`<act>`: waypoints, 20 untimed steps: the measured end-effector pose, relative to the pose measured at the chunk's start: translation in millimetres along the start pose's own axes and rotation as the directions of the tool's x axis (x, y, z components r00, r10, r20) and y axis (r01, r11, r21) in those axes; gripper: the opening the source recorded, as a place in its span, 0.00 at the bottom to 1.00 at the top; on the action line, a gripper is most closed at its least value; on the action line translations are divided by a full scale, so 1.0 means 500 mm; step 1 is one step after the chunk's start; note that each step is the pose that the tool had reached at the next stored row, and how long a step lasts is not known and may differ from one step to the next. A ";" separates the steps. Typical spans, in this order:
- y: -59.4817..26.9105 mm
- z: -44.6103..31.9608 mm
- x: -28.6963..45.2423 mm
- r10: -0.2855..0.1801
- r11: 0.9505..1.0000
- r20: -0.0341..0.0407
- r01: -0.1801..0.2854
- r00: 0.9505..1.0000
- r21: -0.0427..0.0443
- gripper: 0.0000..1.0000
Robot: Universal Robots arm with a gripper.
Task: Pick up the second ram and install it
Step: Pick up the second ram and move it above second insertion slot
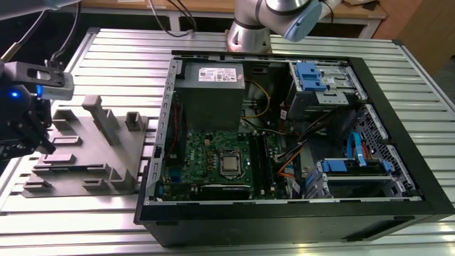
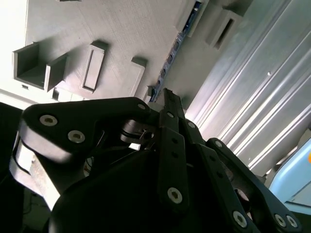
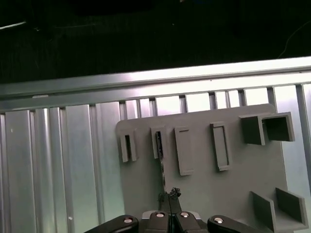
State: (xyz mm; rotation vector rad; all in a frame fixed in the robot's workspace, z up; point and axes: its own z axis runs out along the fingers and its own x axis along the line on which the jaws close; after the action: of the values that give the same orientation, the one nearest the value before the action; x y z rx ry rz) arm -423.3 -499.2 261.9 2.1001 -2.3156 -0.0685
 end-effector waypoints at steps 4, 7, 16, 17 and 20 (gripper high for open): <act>0.000 0.010 0.000 -0.030 1.000 -0.001 0.030 1.000 -0.001 0.07; -0.001 0.020 0.000 -0.035 0.999 -0.002 0.035 0.999 -0.001 0.07; -0.002 0.044 0.001 -0.060 0.998 -0.003 0.060 0.998 -0.002 0.07; -0.002 0.046 0.001 -0.063 0.998 -0.003 0.063 0.998 -0.002 0.07; -0.003 0.053 0.001 -0.070 0.998 -0.003 0.070 0.998 -0.004 0.07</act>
State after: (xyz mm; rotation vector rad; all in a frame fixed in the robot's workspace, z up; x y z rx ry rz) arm -422.9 -499.2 235.6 2.1782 -2.2379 -0.0700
